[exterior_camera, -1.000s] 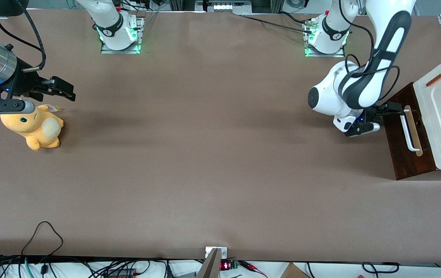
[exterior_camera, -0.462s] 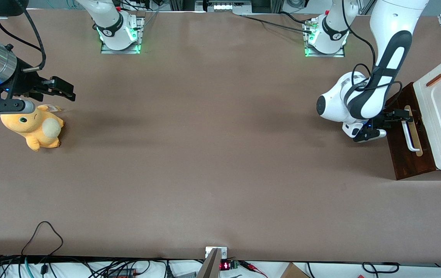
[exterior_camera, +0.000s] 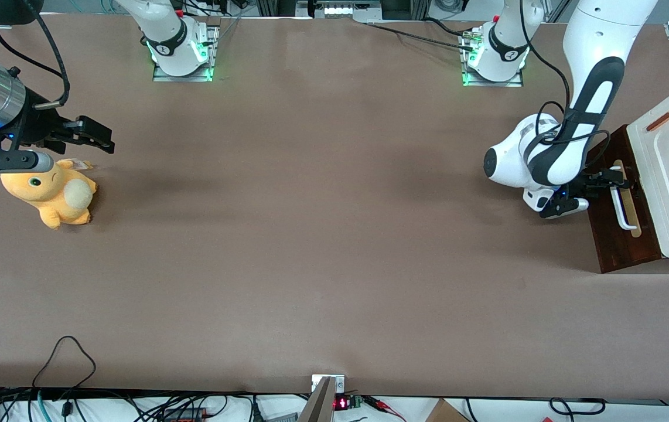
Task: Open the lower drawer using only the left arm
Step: 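Align the open left gripper around the white handle and close it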
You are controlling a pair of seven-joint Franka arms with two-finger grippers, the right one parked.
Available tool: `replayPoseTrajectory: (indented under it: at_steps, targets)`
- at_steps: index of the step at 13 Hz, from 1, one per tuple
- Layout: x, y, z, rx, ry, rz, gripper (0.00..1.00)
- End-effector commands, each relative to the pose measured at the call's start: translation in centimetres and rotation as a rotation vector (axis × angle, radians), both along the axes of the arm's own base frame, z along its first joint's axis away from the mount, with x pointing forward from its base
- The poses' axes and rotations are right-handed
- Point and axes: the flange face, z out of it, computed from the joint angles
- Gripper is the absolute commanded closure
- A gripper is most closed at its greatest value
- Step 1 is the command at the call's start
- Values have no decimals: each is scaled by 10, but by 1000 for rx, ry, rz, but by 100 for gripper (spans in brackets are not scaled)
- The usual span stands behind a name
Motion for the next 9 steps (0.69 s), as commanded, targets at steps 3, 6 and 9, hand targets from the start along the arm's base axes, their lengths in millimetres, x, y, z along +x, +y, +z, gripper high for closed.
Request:
replayPoseTrajectory:
  at_steps: [3, 6, 9]
  targets:
    - [5, 8, -2, 12, -14, -25, 27]
    - [5, 12, -2, 15, -14, -21, 30]
    - [5, 16, -3, 16, -14, -26, 35]
